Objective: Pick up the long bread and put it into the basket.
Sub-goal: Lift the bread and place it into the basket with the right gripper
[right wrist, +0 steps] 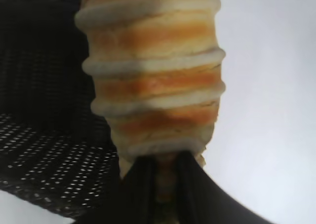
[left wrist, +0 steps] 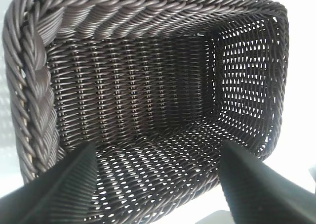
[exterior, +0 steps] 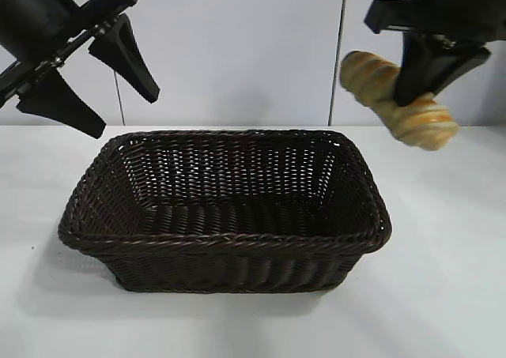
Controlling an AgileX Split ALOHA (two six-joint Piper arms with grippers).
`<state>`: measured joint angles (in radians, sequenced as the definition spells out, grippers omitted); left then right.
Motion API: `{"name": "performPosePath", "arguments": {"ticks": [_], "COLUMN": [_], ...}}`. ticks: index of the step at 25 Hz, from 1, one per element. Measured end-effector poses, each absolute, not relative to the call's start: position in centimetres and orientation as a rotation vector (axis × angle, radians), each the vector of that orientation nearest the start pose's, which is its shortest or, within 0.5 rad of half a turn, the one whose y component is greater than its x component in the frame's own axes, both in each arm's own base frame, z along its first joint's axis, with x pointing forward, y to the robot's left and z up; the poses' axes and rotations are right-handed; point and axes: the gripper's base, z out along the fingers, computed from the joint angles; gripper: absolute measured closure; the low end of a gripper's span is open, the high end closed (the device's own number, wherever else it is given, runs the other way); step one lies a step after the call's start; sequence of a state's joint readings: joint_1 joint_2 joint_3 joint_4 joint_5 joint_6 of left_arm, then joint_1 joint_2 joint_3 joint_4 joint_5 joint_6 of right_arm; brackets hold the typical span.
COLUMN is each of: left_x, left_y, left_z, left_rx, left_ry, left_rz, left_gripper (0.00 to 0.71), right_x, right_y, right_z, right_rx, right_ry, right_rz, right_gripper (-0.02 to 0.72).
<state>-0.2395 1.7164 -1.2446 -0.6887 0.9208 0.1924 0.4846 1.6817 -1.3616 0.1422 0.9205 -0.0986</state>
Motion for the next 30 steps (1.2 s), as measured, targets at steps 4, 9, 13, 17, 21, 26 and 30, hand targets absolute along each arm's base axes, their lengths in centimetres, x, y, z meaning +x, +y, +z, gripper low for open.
{"name": "performPosePath", "arguments": {"ticks": [4,9,13,17,21,26,30], "left_x": [32.9,32.9,32.9,32.9,32.9,32.9,32.9], "left_y": [-12.8,-12.8,-12.8,-12.8,-12.8,-12.8,-12.8], "left_z": [25.1,25.1,25.1,25.1,25.1,25.1,25.1], "left_rx": [0.108,0.108,0.108,0.108,0.108,0.108,0.108], "left_ry": [2.771,2.771,2.771,2.771,2.771,2.771,2.771], "left_rz": [-0.867,-0.867,-0.867,-0.867,-0.867,-0.867,-0.867], "left_gripper": [0.202,0.202,0.202,0.202,0.202,0.202,0.202], "right_x": [30.9,32.1,32.8,33.2,33.1,32.9,32.5], "right_y": [19.6,20.7,21.2,21.4,21.3,21.2,21.1], "right_z": [26.6,24.0,22.2,22.0,22.0,21.9,22.8], "right_rx": [-0.768,-0.746,-0.730,-0.721,-0.741,-0.774,-0.776], "right_ry": [2.635,2.654,2.668,2.651,2.652,2.675,2.669], "right_rz": [0.301,0.329,0.336,0.337,0.333,0.325,0.330], "right_gripper": [0.619,0.619,0.619,0.619,0.532,0.318,0.254]}}
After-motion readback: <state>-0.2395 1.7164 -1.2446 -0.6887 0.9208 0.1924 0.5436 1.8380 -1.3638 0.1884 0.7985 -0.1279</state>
